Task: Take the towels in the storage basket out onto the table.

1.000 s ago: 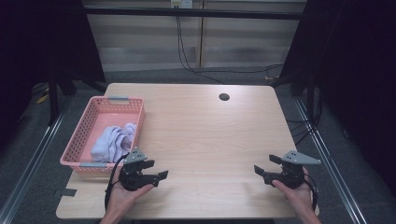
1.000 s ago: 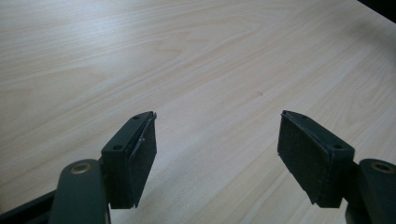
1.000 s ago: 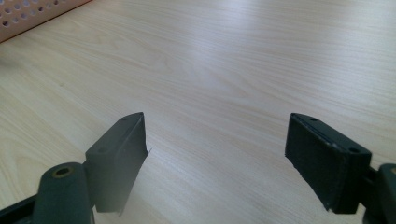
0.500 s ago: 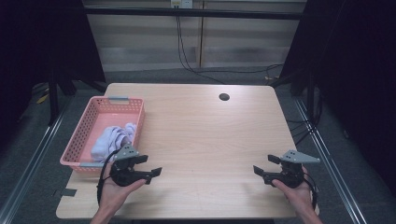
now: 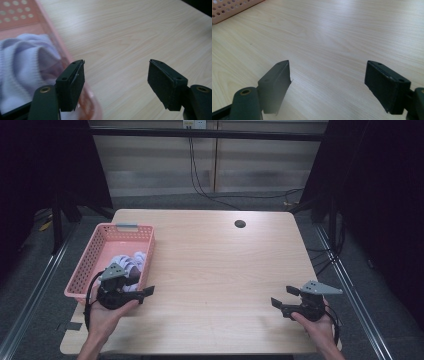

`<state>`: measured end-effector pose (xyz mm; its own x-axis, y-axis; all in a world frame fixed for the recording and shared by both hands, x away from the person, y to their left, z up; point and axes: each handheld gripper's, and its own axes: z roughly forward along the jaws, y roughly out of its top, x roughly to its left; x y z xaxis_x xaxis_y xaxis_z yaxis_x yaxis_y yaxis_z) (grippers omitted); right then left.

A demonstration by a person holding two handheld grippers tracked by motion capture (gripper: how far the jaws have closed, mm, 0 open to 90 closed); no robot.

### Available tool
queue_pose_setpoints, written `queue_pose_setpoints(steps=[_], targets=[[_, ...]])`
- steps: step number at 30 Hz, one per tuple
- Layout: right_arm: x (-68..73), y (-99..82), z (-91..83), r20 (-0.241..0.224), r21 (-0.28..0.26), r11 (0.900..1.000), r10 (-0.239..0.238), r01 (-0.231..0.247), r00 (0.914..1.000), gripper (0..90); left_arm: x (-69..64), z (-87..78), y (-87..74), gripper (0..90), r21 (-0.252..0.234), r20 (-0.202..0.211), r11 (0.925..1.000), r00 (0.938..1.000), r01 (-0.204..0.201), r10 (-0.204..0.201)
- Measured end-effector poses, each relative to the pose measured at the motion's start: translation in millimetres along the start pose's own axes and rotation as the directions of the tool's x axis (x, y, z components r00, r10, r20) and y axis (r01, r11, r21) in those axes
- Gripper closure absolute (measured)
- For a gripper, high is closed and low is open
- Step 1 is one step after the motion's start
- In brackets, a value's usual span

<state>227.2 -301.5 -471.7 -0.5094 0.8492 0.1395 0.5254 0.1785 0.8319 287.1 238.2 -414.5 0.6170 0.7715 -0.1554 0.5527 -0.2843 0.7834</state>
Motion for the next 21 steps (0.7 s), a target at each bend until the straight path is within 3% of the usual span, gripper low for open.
queue_pose_setpoints(steps=[4,7,9,10,16,21], targets=[[1.0,-0.3,1.7,-0.006,0.012,0.9999,0.000,0.000,1.0000,19.8,9.7,-10.7,5.5,20.5,-0.007,-0.029,0.9997,0.9993,0.023,-0.024],[2.0,-0.3,2.8,-0.010,0.016,0.9999,0.000,0.000,0.9999,19.7,18.8,-19.4,7.2,20.6,-0.006,-0.045,0.9997,0.9987,0.025,-0.025],[3.2,0.1,3.9,-0.016,0.020,0.9998,-0.001,0.002,0.9999,19.7,30.3,-25.0,8.5,19.7,0.027,-0.088,0.9994,0.9959,0.020,-0.017],[3.2,0.1,3.9,-0.016,0.020,0.9998,-0.001,0.002,0.9999,19.7,30.3,-25.0,8.5,19.6,0.027,-0.088,0.9994,0.9959,0.020,-0.017],[6.1,0.5,9.1,-0.020,0.047,0.9987,-0.018,0.019,0.9996,18.1,59.4,-27.5,13.6,18.9,0.075,-0.130,0.9959,0.9907,0.050,-0.040],[5.8,0.4,8.9,-0.020,0.048,0.9987,-0.017,0.018,0.9997,17.9,71.9,-22.6,14.1,18.0,0.112,-0.132,0.9915,0.9899,0.067,-0.052]])
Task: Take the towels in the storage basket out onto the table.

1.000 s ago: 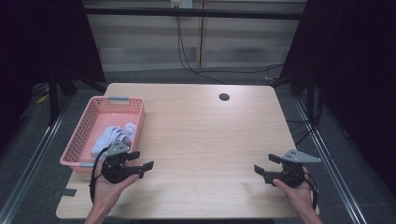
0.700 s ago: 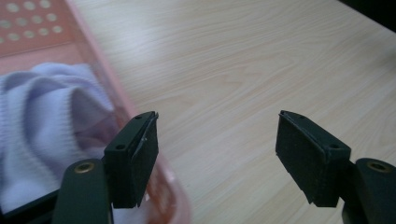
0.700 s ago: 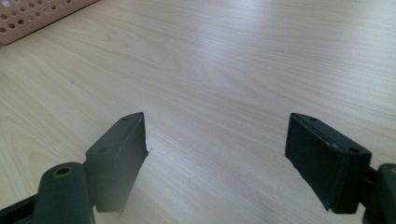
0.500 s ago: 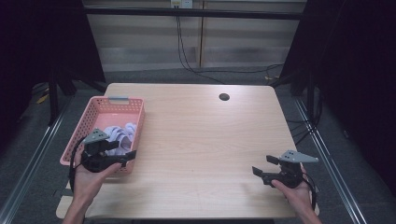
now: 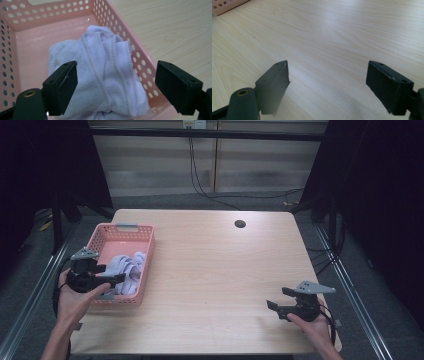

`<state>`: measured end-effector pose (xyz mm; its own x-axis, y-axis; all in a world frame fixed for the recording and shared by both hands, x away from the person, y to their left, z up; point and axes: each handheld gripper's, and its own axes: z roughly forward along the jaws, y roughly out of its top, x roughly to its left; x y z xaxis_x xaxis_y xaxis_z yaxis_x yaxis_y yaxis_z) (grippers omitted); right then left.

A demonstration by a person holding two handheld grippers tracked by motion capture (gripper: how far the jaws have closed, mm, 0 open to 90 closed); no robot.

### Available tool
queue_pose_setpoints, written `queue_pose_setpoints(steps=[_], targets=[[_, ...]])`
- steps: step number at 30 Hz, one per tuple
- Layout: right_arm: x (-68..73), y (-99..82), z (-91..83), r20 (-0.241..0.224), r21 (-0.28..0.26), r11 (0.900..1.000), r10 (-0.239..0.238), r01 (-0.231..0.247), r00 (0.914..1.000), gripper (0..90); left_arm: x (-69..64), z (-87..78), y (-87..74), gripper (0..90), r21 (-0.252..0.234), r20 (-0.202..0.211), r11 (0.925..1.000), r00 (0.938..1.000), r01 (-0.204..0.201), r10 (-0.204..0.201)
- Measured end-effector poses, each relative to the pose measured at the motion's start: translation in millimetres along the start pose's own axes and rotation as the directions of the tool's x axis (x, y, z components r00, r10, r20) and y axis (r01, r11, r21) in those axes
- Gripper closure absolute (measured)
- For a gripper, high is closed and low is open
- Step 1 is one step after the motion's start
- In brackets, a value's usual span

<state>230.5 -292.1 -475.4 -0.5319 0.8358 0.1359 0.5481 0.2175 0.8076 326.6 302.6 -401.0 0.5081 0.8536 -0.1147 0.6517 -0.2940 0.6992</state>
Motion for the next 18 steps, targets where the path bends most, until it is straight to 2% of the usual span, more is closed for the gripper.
queue_pose_setpoints(steps=[1,2,4,6,7,8,9,10,11,12,13,15,17,18], targets=[[-0.1,-0.1,0.1,0.000,-0.001,1.0000,0.003,-0.003,1.0000,17.9,3.3,1.6,0.7,18.0,0.006,-0.004,1.0000,1.0000,-0.004,0.004],[-0.3,-0.2,0.1,0.000,0.000,1.0000,0.002,-0.002,1.0000,17.8,11.4,4.3,2.3,17.2,0.012,0.001,0.9999,0.9999,0.011,-0.011],[-0.1,-0.1,0.2,-0.003,-0.001,1.0000,0.002,-0.002,1.0000,17.8,15.0,6.0,3.0,16.8,0.011,-0.001,0.9996,0.9996,0.027,-0.027],[0.0,-0.2,1.3,-0.009,0.004,1.0000,-0.003,0.003,1.0000,17.8,21.8,11.9,5.9,16.2,0.046,0.000,0.9987,0.9997,0.022,-0.022],[0.0,-0.2,1.3,-0.009,0.004,1.0000,-0.003,0.003,1.0000,17.8,21.8,11.9,5.9,16.1,0.046,0.000,0.9987,0.9997,0.022,-0.022],[0.1,-0.1,1.6,-0.011,0.005,1.0000,-0.002,0.002,0.9999,17.8,22.1,13.5,6.8,16.1,0.060,0.023,0.9981,0.9997,0.009,-0.010],[0.2,0.1,1.9,-0.013,0.006,1.0000,-0.001,0.001,0.9999,17.9,22.4,15.4,7.8,16.7,0.071,0.024,0.9973,0.9995,-0.022,0.020],[1.1,0.3,2.4,-0.022,0.008,1.0000,-0.003,0.003,0.9998,18.1,25.0,21.2,9.3,16.9,0.066,0.045,0.9978,0.9990,-0.012,0.009],[1.7,0.3,2.6,-0.023,0.010,0.9999,-0.004,0.004,0.9997,18.1,25.0,21.2,9.3,15.5,0.066,0.045,0.9978,0.9990,-0.012,0.009],[1.7,0.3,2.6,-0.023,0.010,0.9999,-0.004,0.004,0.9997,18.1,27.5,24.0,10.3,15.5,0.073,0.055,0.9973,0.9985,0.007,-0.011],[2.1,0.4,3.1,-0.023,0.013,0.9999,-0.009,0.010,0.9997,18.1,32.1,32.6,11.8,15.5,0.111,0.056,0.9938,0.9984,0.007,-0.014],[2.3,0.4,3.2,-0.026,0.013,0.9999,-0.011,0.011,0.9996,18.1,33.9,36.9,12.2,16.0,0.128,0.054,0.9918,0.9985,0.003,-0.010],[2.7,0.4,3.3,-0.028,0.013,0.9999,-0.010,0.010,0.9996,18.1,37.4,45.9,12.0,15.6,0.156,0.064,0.9875,0.9975,0.020,-0.030],[2.7,0.4,3.1,-0.030,0.013,0.9999,-0.011,0.011,0.9995,18.2,39.0,55.0,12.1,15.5,0.209,0.066,0.9775,0.9968,0.029,-0.044]])
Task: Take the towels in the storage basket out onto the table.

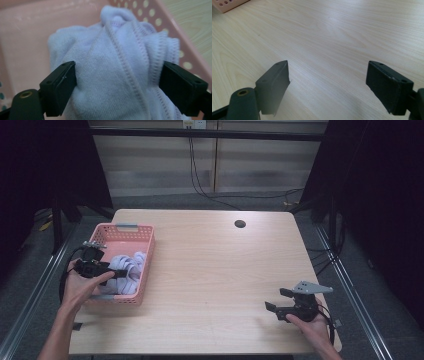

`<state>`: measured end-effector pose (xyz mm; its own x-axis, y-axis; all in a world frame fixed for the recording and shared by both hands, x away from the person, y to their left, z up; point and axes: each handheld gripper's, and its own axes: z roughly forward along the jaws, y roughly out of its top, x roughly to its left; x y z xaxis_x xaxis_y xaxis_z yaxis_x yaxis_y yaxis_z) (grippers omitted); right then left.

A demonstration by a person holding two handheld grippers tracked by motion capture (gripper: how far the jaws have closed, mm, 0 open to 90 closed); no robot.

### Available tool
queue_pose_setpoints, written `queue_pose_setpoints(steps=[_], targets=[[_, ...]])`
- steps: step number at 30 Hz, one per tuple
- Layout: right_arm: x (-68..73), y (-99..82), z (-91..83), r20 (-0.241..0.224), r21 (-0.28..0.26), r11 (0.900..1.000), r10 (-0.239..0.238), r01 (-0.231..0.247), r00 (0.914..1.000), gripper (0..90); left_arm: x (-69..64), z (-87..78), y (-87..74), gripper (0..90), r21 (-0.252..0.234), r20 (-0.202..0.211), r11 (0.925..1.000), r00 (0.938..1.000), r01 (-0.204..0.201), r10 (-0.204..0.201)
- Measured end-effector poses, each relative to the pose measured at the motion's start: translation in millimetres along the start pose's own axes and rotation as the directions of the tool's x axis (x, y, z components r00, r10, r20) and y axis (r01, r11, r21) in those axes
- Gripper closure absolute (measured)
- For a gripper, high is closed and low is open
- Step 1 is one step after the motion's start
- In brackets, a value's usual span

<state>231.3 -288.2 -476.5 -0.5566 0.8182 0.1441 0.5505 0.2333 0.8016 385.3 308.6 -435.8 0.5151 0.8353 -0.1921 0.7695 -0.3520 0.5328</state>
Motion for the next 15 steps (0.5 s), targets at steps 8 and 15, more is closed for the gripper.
queue_pose_setpoints(steps=[8,15], targets=[[2.0,0.1,1.5,-0.023,0.017,0.9998,-0.009,0.009,0.9997,22.6,-5.2,16.1,10.4,5.0,0.143,0.004,0.9895,0.9997,-0.022,0.022],[6.9,0.1,5.1,-0.039,0.043,0.9981,-0.043,0.045,0.9983,22.4,-11.6,38.5,20.5,0.0,0.253,-0.061,0.9666,0.9964,-0.041,0.058]])
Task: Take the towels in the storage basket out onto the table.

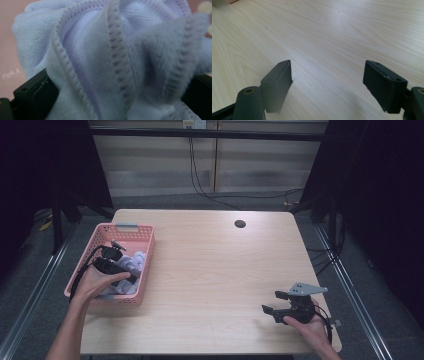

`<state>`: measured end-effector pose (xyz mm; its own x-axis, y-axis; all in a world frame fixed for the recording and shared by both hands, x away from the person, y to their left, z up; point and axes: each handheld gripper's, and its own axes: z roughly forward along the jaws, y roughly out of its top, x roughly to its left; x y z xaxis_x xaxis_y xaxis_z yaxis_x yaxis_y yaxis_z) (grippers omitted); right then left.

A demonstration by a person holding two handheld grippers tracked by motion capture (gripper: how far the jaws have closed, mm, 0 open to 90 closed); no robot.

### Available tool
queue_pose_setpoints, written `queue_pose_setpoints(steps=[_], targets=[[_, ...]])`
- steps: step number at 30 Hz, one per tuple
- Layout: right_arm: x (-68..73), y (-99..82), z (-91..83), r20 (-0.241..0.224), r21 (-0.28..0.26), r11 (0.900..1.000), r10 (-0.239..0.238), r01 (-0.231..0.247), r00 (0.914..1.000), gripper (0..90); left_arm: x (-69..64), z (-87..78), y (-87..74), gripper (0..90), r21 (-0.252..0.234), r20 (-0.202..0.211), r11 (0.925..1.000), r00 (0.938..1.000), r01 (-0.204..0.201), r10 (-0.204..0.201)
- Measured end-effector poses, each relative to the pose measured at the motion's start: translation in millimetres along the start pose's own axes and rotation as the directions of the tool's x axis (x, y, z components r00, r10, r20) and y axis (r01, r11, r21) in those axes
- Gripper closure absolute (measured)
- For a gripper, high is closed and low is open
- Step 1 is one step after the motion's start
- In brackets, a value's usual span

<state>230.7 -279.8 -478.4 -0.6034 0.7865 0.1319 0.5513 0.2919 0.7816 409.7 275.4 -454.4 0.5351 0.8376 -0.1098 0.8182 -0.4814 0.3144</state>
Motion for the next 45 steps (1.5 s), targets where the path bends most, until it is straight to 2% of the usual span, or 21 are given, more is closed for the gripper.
queue_pose_setpoints(steps=[3,4,6,7,13,14,15,16,17,18,19,21,27,28,34,35,39,41,45], targets=[[-0.8,-0.4,-0.5,-0.004,0.002,1.0000,0.008,-0.008,1.0000,21.8,5.1,3.9,3.4,0.0,0.031,0.006,0.9989,0.9994,0.034,-0.035],[-0.8,-0.4,-0.5,-0.004,0.002,1.0000,0.008,-0.008,1.0000,21.8,5.1,3.9,3.4,0.0,0.031,0.006,0.9989,0.9994,0.034,-0.035],[-0.8,-0.6,-0.5,-0.008,0.004,1.0000,0.006,-0.006,1.0000,21.8,2.9,7.7,6.2,0.0,0.059,-0.021,0.9981,0.9996,0.021,-0.020],[-1.0,-0.5,-0.1,-0.016,0.007,1.0000,0.004,-0.004,0.9999,21.8,2.1,12.1,10.7,0.0,0.100,-0.046,0.9950,0.9989,0.003,0.001],[-0.1,-0.4,0.5,-0.028,0.010,1.0000,-0.001,0.001,0.9996,21.8,5.6,19.1,12.2,0.2,0.093,-0.060,0.9956,0.9982,0.012,-0.006],[-0.3,-0.6,0.5,-0.031,0.009,1.0000,0.000,0.000,0.9995,21.8,5.3,18.6,12.8,2.5,0.105,-0.067,0.9945,0.9977,0.001,0.006],[-0.3,-0.6,0.5,-0.031,0.009,1.0000,0.000,0.000,0.9995,21.8,4.9,18.0,13.4,2.5,0.103,-0.077,0.9946,0.9970,0.012,-0.004],[-1.1,-0.7,1.4,-0.028,0.014,0.9999,0.000,0.000,0.9996,21.8,6.8,14.5,15.0,13.4,0.108,-0.090,0.9939,0.9958,0.026,-0.016],[-1.1,-0.7,1.4,-0.028,0.014,0.9999,0.000,0.000,0.9996,21.8,6.8,14.5,15.0,19.7,0.108,-0.090,0.9939,0.9958,0.026,-0.016],[-1.4,-0.4,1.8,-0.030,0.015,0.9999,0.003,-0.003,0.9995,21.9,8.8,12.4,14.9,19.7,0.102,-0.097,0.9942,0.9950,0.035,-0.025],[-1.0,0.0,1.3,-0.034,0.015,0.9999,0.005,-0.004,0.9994,22.1,13.6,9.2,13.1,33.0,0.082,-0.087,0.9952,0.9951,0.052,-0.045],[-0.7,-0.2,0.9,-0.035,0.016,0.9999,0.002,-0.001,0.9994,22.1,15.8,7.0,11.1,39.1,0.072,-0.080,0.9961,0.9957,0.051,-0.045],[-2.0,-0.2,2.1,-0.028,0.023,0.9997,0.006,-0.005,0.9996,21.4,19.4,2.3,6.9,49.1,0.039,-0.050,0.9978,0.9974,0.054,-0.052],[-1.9,-0.1,2.1,-0.027,0.024,0.9997,0.007,-0.006,0.9996,21.3,20.0,1.1,5.7,49.4,0.030,-0.041,0.9971,0.9968,0.070,-0.069],[-2.3,0.5,3.2,-0.022,0.030,0.9995,0.011,-0.010,0.9997,21.0,20.5,-2.6,3.8,51.2,0.013,-0.031,0.9974,0.9971,0.070,-0.070],[-2.2,0.6,3.2,-0.022,0.031,0.9995,0.012,-0.011,0.9997,21.0,20.6,-2.9,3.1,51.5,0.002,-0.026,0.9967,0.9964,0.081,-0.081],[-2.3,0.5,2.5,-0.025,0.024,0.9995,0.020,-0.020,0.9995,20.9,25.3,-6.0,0.8,51.3,-0.008,0.014,0.9946,0.9945,0.104,-0.104],[-2.5,0.3,1.9,-0.023,0.022,0.9995,0.023,-0.023,0.9995,20.9,26.8,-8.5,-0.9,51.2,-0.017,0.025,0.9954,0.9953,0.094,-0.094],[-2.8,-0.3,1.5,-0.028,0.026,0.9994,0.026,-0.025,0.9993,20.8,30.7,-14.5,-5.8,51.2,-0.048,0.059,0.9924,0.9921,0.113,-0.110]])
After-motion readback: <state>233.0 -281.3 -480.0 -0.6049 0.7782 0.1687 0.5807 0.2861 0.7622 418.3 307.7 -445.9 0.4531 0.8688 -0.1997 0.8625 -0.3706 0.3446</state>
